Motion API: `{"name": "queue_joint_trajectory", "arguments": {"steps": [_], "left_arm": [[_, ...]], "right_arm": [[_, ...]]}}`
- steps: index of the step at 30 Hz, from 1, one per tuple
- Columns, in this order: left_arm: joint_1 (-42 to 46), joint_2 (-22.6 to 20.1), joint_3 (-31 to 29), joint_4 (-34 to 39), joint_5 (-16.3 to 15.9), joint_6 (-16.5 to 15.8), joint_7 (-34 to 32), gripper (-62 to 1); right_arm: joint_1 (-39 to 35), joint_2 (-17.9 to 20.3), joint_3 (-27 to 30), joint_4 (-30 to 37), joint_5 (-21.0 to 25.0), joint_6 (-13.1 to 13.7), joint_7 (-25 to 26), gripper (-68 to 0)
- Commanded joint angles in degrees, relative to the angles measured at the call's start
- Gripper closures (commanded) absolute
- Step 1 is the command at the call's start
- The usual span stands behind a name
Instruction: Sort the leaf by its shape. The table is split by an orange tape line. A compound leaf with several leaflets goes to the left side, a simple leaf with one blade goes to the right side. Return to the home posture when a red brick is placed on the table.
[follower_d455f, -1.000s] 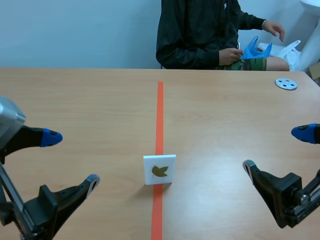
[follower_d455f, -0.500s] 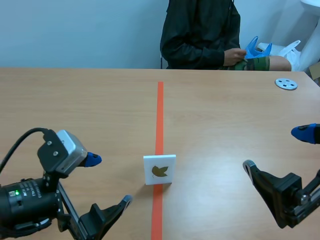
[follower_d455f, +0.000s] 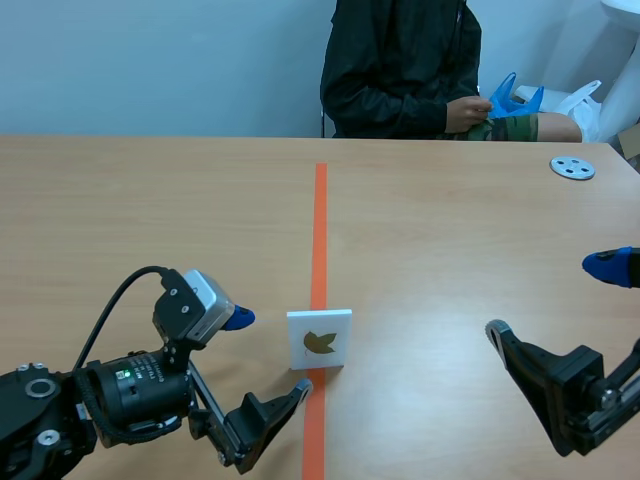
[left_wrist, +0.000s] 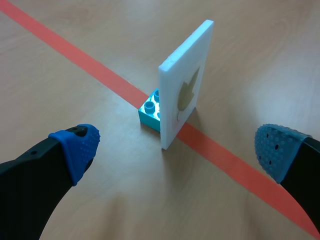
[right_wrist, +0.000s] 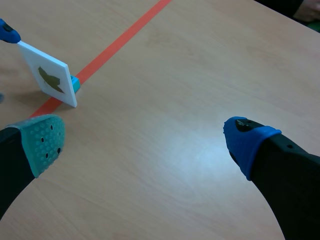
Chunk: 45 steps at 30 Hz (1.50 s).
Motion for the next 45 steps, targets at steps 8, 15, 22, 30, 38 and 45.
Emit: {"name": "queue_joint_trajectory", "arguments": {"steps": [8, 15, 22, 30, 38, 45], "left_arm": [[-5.55, 3.56, 4.31, -6.32, 1.90, 2.67, -6.23, -62.3], [-9.14, 6.14, 7.58, -11.17, 2.34, 3.15, -8.59, -62.3], [-10.91, 7.50, 9.79, -12.79, 3.06, 4.63, -9.25, -59.1], [-10.86, 7.50, 10.03, -12.79, 3.15, 6.23, -9.25, -27.3], [-10.84, 7.50, 10.03, -12.79, 3.15, 7.26, -9.22, -8.4], [-10.54, 7.50, 9.97, -12.48, 3.17, 7.48, -9.25, -3.1]], "right_arm": [[0.68, 0.59, 0.17, 0.20, 0.59, -0.42, 1.09, -67.9], [0.68, 0.59, 0.17, 0.20, 0.59, -0.42, 1.14, -67.9], [0.68, 0.44, 0.17, 0.20, 0.59, -0.42, 1.11, -67.9], [0.68, 0.31, 0.17, 0.20, 0.59, -0.42, 1.09, -67.9], [0.68, 0.31, 0.17, 0.20, 0.59, -0.42, 1.09, -67.9], [0.68, 0.31, 0.17, 0.20, 0.59, -0.42, 1.07, -67.9]]}}
